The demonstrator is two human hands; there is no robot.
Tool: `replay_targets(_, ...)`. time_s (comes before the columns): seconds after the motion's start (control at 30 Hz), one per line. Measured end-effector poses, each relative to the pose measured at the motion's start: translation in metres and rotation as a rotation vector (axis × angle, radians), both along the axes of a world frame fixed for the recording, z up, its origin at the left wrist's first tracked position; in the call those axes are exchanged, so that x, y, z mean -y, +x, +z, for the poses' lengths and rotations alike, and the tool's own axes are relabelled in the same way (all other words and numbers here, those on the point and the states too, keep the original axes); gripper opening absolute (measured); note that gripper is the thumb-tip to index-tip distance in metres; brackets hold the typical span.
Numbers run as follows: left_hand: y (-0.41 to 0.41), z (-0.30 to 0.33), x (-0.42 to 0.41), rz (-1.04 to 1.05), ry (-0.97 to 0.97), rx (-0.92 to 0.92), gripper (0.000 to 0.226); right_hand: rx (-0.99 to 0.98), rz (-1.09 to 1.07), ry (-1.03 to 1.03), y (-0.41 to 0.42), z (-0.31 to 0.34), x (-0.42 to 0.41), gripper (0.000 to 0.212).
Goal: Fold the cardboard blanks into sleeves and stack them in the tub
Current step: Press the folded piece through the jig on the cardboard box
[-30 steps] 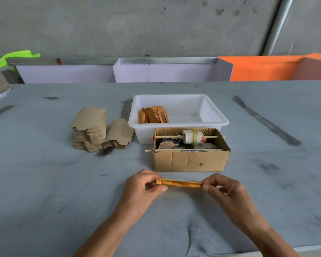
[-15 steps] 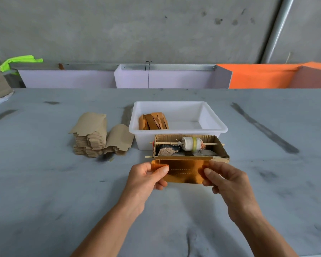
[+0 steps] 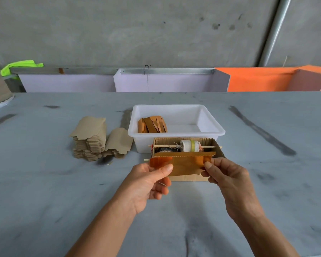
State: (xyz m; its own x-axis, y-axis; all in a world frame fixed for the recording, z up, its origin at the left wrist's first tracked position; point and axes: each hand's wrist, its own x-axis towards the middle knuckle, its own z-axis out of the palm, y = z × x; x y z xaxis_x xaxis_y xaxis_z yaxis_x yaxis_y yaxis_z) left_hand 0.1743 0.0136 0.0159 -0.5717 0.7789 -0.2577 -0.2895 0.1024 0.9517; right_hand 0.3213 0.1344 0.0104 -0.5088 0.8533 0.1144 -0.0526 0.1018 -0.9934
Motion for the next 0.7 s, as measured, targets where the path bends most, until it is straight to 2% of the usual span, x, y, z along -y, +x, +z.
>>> replay_targets(0.07, 0.002, -0.001, -0.001, -0.019, 0.031, 0.033, 0.012, 0.007, -0.016, 0.005, 0.000, 0.000, 0.002, 0.013)
replay_targets(0.13, 0.002, -0.004, -0.002, 0.029, 0.057, -0.010, 0.008, 0.047, -0.076, 0.041, 0.000, 0.002, 0.004, 0.009)
replay_targets(0.23, 0.002, -0.006, -0.004, 0.100, 0.102, -0.091, 0.008, 0.211, -0.218, 0.264, 0.002, 0.002, 0.006, 0.014)
replay_targets(0.3, 0.003, -0.006, -0.005, 0.108, 0.140, -0.129, 0.007, 0.226, -0.208, 0.324, 0.003, 0.004, 0.006, 0.016)
replay_targets(0.47, 0.007, -0.004, -0.003, 0.056, 0.193, -0.173, 0.008, 0.072, 0.074, -0.055, 0.002, 0.013, 0.008, 0.011)
replay_targets(0.7, 0.003, -0.004, -0.004, 0.136, 0.148, -0.279, 0.006, -0.010, 0.190, -0.330, 0.001, 0.007, 0.006, 0.011)
